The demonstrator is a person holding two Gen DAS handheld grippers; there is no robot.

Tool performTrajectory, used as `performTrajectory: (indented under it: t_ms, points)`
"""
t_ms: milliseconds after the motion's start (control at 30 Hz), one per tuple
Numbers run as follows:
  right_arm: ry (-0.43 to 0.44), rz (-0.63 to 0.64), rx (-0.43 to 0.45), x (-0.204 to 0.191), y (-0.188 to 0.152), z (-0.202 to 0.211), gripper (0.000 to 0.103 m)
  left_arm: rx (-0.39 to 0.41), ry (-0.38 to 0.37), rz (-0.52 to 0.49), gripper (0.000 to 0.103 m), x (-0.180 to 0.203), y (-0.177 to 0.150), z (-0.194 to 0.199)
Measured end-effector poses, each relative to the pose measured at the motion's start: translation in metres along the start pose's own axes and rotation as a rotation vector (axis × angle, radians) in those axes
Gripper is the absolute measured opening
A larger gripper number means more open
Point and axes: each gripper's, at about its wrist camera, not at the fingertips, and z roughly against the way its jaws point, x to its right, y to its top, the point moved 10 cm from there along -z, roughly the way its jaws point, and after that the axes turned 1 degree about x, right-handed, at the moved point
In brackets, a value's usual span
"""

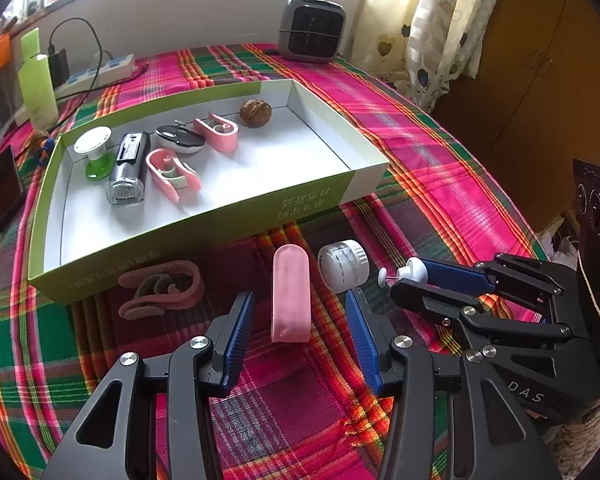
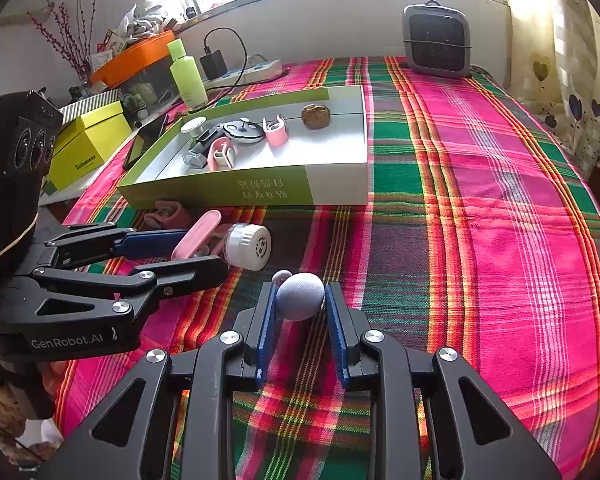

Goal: Organize objects
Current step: 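Close the left gripper on the pink cylinder while the right gripper holds the white ball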

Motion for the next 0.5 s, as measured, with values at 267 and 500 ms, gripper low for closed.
performTrajectory:
  t_ms: [267,500]
  points:
    - [0.000,0.020,-0.007,-0.0011,-0.0003,-0.0008,0.026,0.013,0.045,-0.006,0.043,-0.0047,0.0019,-0.0026]
    - [-0.015,0.060,-0.016,-0.0035,0.0027,-0.0051,0.028,0.016,0.075,-0.018,0.041,-0.0067,0.0036,-0.0040]
